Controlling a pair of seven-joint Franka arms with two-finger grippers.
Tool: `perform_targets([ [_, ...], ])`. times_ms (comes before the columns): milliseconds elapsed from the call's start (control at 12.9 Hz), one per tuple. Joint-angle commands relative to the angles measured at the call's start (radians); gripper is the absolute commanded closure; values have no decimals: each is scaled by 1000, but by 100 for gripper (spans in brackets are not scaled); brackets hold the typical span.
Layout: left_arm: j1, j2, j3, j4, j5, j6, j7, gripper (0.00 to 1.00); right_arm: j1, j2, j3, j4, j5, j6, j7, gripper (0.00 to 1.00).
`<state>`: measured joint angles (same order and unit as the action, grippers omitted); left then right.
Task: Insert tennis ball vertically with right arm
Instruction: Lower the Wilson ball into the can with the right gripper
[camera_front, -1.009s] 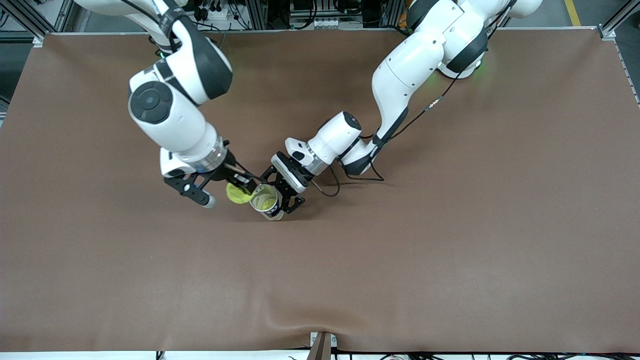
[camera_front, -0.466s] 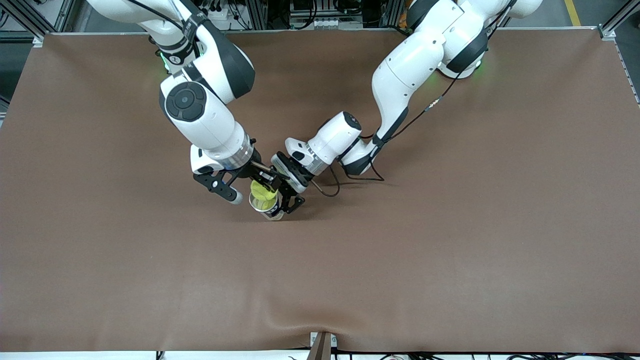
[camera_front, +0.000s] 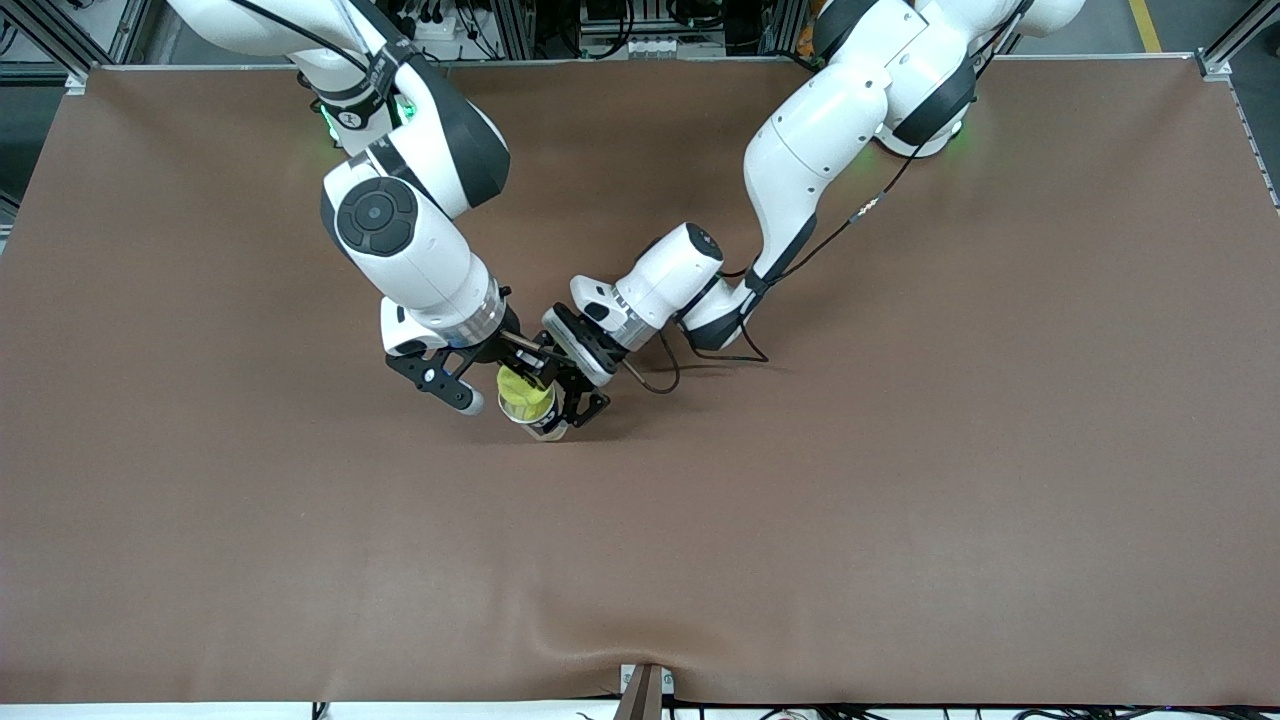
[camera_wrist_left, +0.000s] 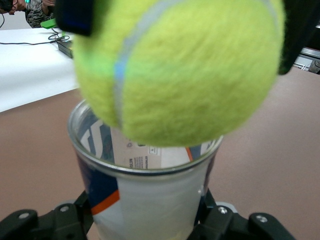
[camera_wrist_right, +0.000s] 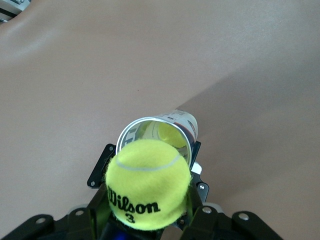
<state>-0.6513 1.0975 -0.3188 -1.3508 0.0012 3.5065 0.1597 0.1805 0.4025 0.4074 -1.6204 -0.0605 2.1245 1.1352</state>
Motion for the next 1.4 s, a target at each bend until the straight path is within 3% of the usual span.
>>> perform_targets([
  [0,-11,21,10,10,-20,-4,-2,20,-9,-8,7,-10,-13,11,9,16],
  [78,-11,21,10,10,-20,-4,-2,20,-10,-8,7,-10,-13,12,9,2],
  [155,-11,22,10,10,-20,-4,-2,20,-10,-8,7,-10,-13,12,9,0],
  [621,-10,24,10,12,-20,-4,-2,19,-16,-8,2,-21,-16,8,-8,0],
  [932,-10,25,10,12,-20,-4,-2,19,-26,-8,1,-87,-137,6,-43,0],
  [1320,-11,25,10,12,-20,-4,-2,19,-99,-24,-27,-84,-105,-43,-283,0],
])
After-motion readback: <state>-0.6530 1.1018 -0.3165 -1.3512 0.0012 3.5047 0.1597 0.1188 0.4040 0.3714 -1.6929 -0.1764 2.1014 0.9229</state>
